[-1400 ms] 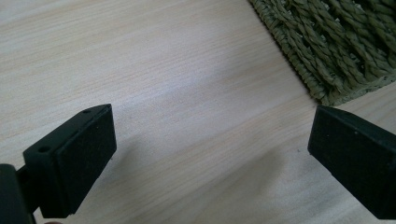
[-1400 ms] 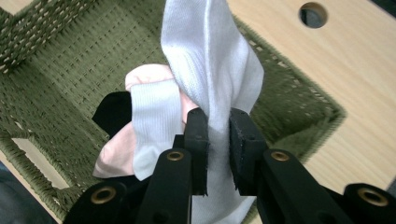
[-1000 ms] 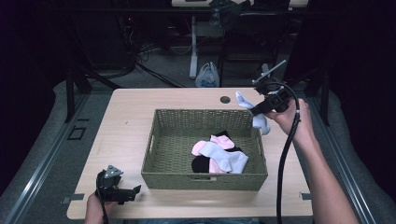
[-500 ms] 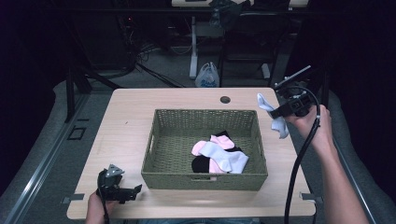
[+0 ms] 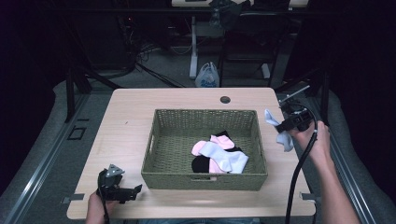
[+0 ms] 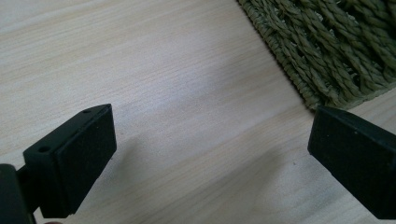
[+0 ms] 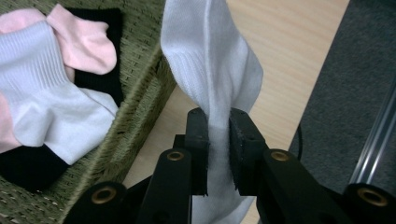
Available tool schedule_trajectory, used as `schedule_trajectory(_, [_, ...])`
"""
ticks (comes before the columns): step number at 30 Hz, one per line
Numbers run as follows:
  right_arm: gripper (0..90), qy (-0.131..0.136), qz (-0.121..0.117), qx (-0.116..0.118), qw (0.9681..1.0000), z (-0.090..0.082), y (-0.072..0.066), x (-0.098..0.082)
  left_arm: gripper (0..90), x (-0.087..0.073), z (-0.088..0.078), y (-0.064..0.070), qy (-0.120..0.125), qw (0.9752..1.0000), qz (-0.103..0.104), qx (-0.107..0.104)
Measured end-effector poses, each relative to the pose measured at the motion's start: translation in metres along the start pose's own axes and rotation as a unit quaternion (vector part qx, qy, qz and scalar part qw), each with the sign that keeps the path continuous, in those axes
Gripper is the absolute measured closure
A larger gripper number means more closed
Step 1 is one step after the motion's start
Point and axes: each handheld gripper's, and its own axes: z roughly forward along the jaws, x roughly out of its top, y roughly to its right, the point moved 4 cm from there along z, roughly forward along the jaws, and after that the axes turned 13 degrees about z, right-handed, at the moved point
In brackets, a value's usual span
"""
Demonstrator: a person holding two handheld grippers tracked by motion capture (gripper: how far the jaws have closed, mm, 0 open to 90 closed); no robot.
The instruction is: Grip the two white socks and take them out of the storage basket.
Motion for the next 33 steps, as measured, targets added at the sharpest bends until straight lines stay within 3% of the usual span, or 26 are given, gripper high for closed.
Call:
schedule_trajectory(15, [78.3,-0.06,0.015,-0.008,0.9981,0.074,0.004,-0.027,1.3,0.0,0.0,0.0,-0.001,1.0,0.004,-0.002])
schedule_trajectory(20, [68.3,-0.076,0.014,-0.009,0.997,0.091,0.003,-0.034,1.3,0.0,0.0,0.0,-0.001,1.0,0.005,-0.003])
schedule_trajectory(24, [54.8,-0.059,0.029,-0.004,0.9978,0.091,0.003,-0.034,1.3,0.0,0.0,0.0,0.002,1.0,0.0,-0.002])
schedule_trajectory(33, [37.2,-0.023,0.03,0.001,0.9993,0.05,0.007,-0.028,1.3,0.0,0.0,0.0,-0.001,1.0,0.004,-0.004])
